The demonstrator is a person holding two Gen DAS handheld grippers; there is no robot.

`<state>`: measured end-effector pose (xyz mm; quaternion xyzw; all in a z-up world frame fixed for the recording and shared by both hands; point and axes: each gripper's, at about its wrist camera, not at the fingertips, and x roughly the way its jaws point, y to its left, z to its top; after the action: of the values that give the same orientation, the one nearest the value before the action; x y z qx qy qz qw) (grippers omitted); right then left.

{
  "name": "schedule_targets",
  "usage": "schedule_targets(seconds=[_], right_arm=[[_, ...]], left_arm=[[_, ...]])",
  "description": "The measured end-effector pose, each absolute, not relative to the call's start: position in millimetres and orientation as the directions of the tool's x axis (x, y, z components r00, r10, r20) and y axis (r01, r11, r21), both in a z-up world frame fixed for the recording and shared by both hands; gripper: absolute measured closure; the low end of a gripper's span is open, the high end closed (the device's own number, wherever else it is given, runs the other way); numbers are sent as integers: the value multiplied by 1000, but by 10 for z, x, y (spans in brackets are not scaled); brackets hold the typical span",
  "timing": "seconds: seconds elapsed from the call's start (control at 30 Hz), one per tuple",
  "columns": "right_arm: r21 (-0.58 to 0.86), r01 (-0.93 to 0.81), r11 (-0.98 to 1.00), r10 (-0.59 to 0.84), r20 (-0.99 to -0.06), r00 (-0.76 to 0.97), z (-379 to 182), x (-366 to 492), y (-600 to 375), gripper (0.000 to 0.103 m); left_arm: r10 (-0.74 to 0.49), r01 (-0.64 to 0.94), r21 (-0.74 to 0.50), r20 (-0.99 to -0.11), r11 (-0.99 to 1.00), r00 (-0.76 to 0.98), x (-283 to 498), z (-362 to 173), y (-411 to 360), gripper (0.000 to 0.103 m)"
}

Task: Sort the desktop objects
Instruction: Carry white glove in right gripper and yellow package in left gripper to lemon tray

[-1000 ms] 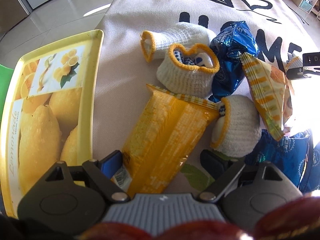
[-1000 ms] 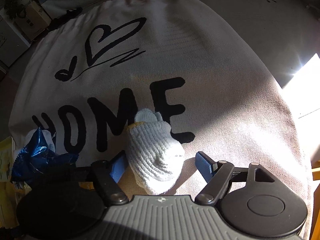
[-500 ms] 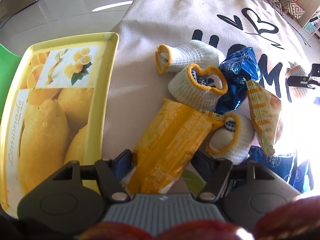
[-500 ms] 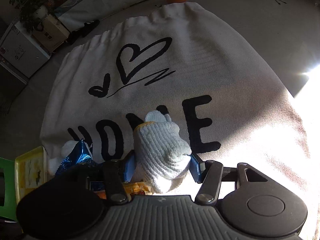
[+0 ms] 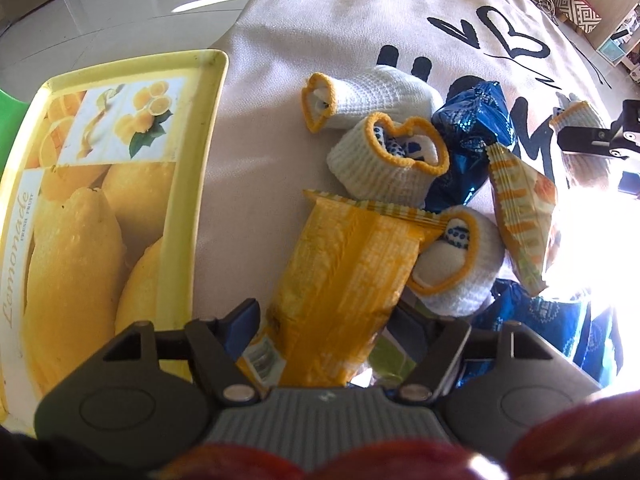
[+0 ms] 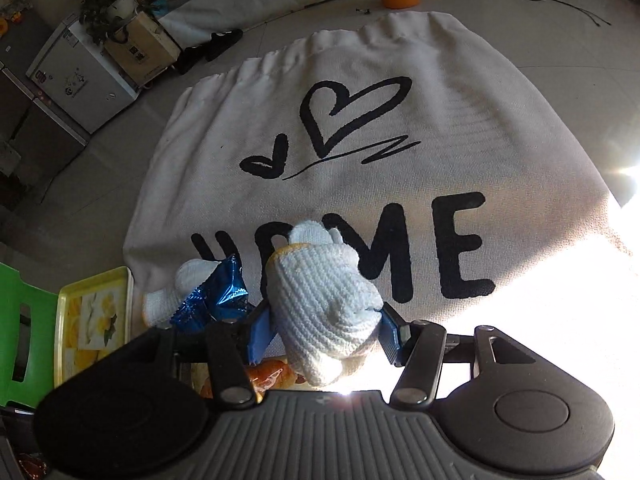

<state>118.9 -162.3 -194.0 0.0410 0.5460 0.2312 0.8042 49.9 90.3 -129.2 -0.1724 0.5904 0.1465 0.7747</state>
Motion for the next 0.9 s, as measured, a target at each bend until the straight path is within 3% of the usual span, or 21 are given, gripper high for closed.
schedule_targets(seconds=[0.03, 0.2, 0.37, 0.47, 0.53, 0.63, 0.9], right_arm=[[320, -325, 890, 417, -860, 295, -1943, 1191, -1636, 48], [322, -318, 892, 415, -863, 289, -1950, 1176, -1679, 48], [334, -315, 888, 424, -860, 283, -1920, 1166, -1701, 48], [340, -316, 886, 430, -856, 287, -1898, 1167, -1711, 48], [342, -317, 885, 434, -854, 289, -1885, 1166, -1713, 48], [345, -318, 883, 438, -850, 292, -1866, 1161, -1710, 48], [361, -340, 868, 464, -835, 297, -1774, 1116, -1617, 48]], left_arm=[[29, -431, -86, -967, 898, 254, 507, -1308, 900, 14], [55, -437, -42, -977, 899, 207, 586, -1434, 862, 1], [74, -434, -6, -983, 901, 167, 648, -1561, 796, 1], [91, -421, -1, -976, 907, 198, 660, -1519, 752, 11], [100, -400, 0, -968, 917, 229, 665, -1464, 717, 34], [83, -409, -26, -965, 912, 247, 650, -1425, 734, 44], [38, -412, -104, -946, 905, 322, 542, -1146, 805, 44]])
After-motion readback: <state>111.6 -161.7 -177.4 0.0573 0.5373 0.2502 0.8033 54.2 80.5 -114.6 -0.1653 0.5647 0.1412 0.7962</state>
